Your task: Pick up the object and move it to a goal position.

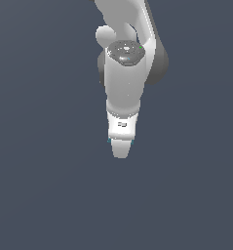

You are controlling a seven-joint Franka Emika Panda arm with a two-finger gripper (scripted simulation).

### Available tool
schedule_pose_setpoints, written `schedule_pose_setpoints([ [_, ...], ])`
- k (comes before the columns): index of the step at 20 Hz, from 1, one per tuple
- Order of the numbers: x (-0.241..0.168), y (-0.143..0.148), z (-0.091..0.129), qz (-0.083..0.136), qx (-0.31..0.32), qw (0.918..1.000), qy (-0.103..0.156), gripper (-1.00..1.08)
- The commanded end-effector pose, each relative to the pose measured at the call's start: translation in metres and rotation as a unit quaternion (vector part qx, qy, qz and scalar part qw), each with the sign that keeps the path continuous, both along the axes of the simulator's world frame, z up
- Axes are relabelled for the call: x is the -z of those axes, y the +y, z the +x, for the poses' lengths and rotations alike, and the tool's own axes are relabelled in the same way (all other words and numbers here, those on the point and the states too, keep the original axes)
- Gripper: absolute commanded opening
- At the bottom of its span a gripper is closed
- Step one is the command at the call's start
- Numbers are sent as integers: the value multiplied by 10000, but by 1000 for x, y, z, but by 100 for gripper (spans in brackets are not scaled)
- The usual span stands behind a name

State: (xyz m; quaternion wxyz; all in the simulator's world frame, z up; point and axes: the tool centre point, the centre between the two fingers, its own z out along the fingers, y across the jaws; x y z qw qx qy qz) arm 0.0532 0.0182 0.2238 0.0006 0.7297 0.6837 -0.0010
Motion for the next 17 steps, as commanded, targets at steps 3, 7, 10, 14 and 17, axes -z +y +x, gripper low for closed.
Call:
schedule_pose_setpoints([
  [3,-44,8,-9,4,0,10000,-1,-100],
  [7,-74,12,-14,8,1,10000,-2,-100],
  [10,-89,15,-16,10,2,10000,-2,-100],
  [14,-98,16,-17,13,5,10000,-3,-100],
  [17,-98,16,-16,11,9,10000,-4,-100],
])
